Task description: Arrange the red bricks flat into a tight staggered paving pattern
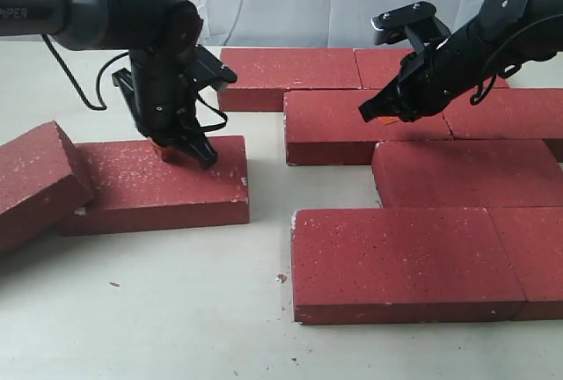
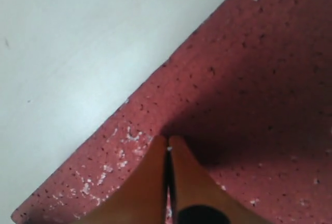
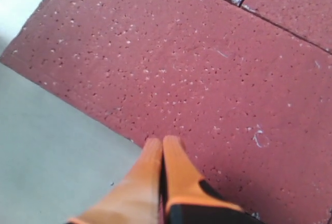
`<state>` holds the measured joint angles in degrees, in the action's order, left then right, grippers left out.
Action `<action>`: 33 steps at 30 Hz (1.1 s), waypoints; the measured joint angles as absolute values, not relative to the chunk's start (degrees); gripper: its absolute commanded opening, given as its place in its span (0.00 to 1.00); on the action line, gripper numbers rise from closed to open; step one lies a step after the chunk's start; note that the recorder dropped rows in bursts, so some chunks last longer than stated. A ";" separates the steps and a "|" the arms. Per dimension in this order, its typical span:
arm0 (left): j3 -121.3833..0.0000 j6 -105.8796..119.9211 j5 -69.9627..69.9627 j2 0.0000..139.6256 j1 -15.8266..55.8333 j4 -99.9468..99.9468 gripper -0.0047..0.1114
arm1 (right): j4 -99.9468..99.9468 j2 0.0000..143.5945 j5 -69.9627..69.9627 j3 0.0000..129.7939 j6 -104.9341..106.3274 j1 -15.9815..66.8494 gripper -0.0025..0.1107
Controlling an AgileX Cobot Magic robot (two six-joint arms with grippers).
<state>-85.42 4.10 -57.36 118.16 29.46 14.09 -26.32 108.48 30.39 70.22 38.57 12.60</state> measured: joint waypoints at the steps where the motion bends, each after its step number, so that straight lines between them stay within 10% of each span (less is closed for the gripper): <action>1: -85.88 4.10 -57.37 118.16 29.64 13.50 0.04 | -26.44 108.48 30.36 70.22 38.57 12.60 0.01; 13: -88.23 2.23 -68.63 104.93 26.84 14.86 0.04 | -27.12 108.48 29.87 70.22 38.57 12.60 0.01; 23: -66.96 9.29 -69.83 100.91 26.22 4.85 0.04 | -27.12 108.48 28.99 70.22 38.57 12.60 0.01; 33: -63.42 -8.90 -69.08 100.62 19.73 31.52 0.04 | -27.55 108.48 28.99 70.22 38.57 12.60 0.01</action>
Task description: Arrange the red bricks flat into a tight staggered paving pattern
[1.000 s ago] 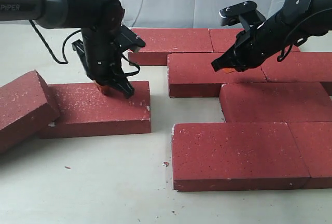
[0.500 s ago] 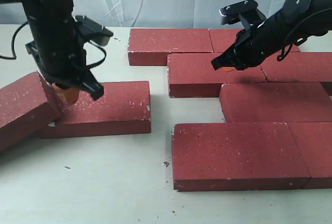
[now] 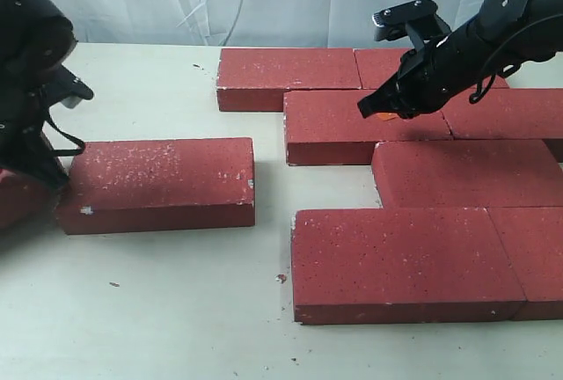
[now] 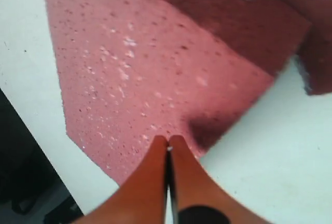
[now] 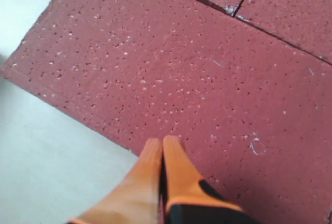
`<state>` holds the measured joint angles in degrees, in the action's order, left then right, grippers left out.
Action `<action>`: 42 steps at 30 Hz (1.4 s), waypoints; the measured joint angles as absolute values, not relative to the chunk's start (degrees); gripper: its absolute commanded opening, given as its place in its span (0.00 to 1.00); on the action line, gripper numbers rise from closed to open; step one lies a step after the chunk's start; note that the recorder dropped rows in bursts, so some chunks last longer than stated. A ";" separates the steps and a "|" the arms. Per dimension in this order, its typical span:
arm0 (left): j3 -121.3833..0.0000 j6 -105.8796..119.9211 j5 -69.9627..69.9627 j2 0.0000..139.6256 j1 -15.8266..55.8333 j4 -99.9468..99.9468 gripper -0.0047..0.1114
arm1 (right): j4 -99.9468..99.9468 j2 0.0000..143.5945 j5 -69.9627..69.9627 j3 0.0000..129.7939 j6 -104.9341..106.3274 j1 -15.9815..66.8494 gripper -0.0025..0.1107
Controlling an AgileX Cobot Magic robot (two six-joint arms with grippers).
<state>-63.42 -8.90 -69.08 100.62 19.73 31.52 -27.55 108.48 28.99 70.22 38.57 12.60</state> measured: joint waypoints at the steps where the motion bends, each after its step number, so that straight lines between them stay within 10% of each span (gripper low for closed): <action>1: -63.42 -9.71 -68.07 100.62 18.81 31.85 0.04 | -27.55 108.48 28.99 70.22 38.57 12.60 0.01; 12: -66.41 -10.16 -65.62 92.86 12.04 32.02 0.04 | -27.55 108.48 28.53 70.22 38.57 12.75 0.01; 24: -55.30 -10.05 -69.81 90.61 -21.97 21.10 0.04 | -27.55 108.48 28.53 70.22 38.57 12.79 0.01; 42: -47.48 -1.81 -49.68 93.63 -24.13 0.00 0.04 | -27.55 108.48 28.97 70.22 38.57 12.79 0.01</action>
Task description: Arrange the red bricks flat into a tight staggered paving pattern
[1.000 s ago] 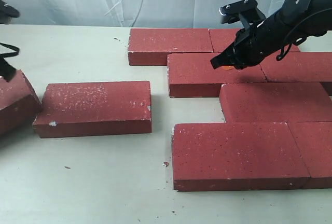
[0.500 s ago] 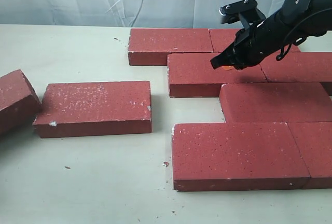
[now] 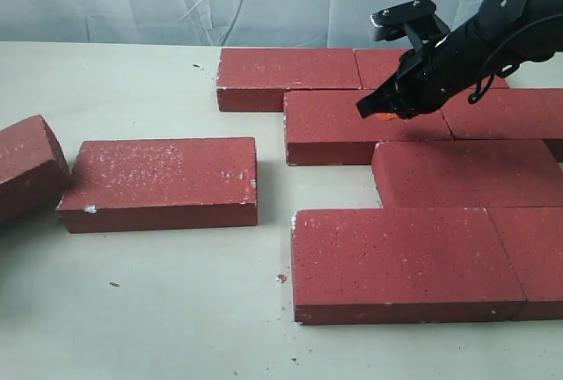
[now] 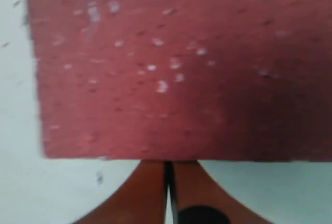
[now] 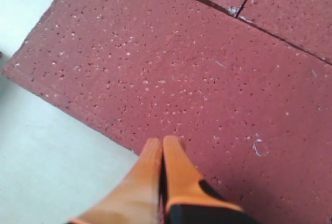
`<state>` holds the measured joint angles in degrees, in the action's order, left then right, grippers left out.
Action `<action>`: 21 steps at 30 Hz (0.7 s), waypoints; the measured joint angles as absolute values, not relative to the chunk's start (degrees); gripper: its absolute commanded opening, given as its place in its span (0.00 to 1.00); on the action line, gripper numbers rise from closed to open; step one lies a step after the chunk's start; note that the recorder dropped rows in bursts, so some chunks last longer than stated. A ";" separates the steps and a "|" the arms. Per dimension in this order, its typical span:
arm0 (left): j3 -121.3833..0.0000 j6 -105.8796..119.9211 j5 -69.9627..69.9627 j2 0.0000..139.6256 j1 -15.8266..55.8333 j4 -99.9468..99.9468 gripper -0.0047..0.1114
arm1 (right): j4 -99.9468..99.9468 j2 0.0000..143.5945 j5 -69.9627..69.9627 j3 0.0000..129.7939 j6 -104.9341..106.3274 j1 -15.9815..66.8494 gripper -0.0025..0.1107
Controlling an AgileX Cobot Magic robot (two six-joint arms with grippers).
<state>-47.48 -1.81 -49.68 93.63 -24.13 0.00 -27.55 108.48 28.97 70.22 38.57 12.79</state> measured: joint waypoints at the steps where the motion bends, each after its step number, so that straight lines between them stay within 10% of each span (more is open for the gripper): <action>1: -47.48 0.42 -47.86 93.63 -24.13 -3.36 0.04 | -27.55 108.48 28.97 70.22 38.57 12.79 0.01; 21: -48.22 33.94 -28.31 93.72 -24.13 -38.46 0.04 | -27.55 108.48 28.41 70.22 38.68 12.79 0.01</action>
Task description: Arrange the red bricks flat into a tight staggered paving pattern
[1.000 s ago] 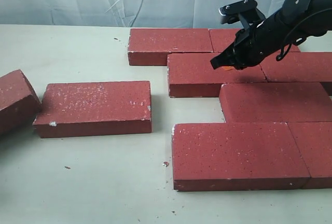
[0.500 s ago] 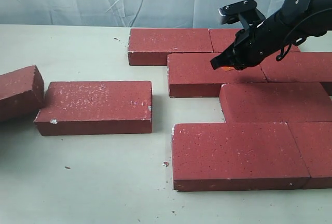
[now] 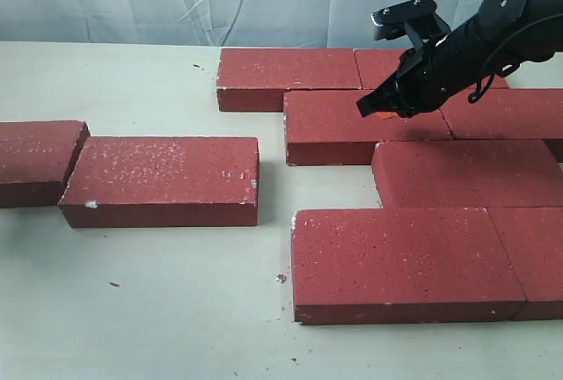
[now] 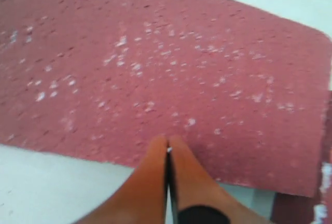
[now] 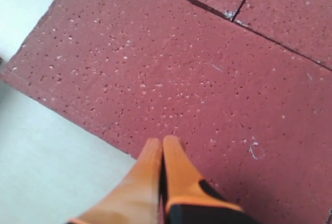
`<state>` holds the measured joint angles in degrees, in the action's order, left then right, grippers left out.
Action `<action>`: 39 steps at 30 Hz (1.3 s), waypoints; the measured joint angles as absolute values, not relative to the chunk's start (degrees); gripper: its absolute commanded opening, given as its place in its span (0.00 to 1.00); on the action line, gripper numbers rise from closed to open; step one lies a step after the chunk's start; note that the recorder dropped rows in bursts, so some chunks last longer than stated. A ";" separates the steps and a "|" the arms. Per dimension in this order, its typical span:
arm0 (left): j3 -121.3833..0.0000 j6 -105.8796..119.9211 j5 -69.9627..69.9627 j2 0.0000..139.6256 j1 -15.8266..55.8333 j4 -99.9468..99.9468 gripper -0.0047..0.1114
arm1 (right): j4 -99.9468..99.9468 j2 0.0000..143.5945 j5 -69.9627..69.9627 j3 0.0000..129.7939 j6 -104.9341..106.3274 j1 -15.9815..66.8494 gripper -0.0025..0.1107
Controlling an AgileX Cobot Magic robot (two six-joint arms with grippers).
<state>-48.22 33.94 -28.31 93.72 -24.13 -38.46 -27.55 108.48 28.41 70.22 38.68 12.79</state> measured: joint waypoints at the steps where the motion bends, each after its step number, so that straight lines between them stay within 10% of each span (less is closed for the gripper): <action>1: -48.89 37.47 -29.63 93.72 -23.62 -40.93 0.04 | -27.55 108.48 28.41 70.22 38.68 12.79 0.01; 18: -51.80 16.26 -24.84 94.68 3.60 -12.58 0.04 | -28.63 108.48 27.71 70.22 42.05 22.34 0.01; 39: -53.76 16.93 -16.58 101.97 5.06 -2.75 0.04 | -27.12 114.02 21.53 70.87 44.54 25.58 0.01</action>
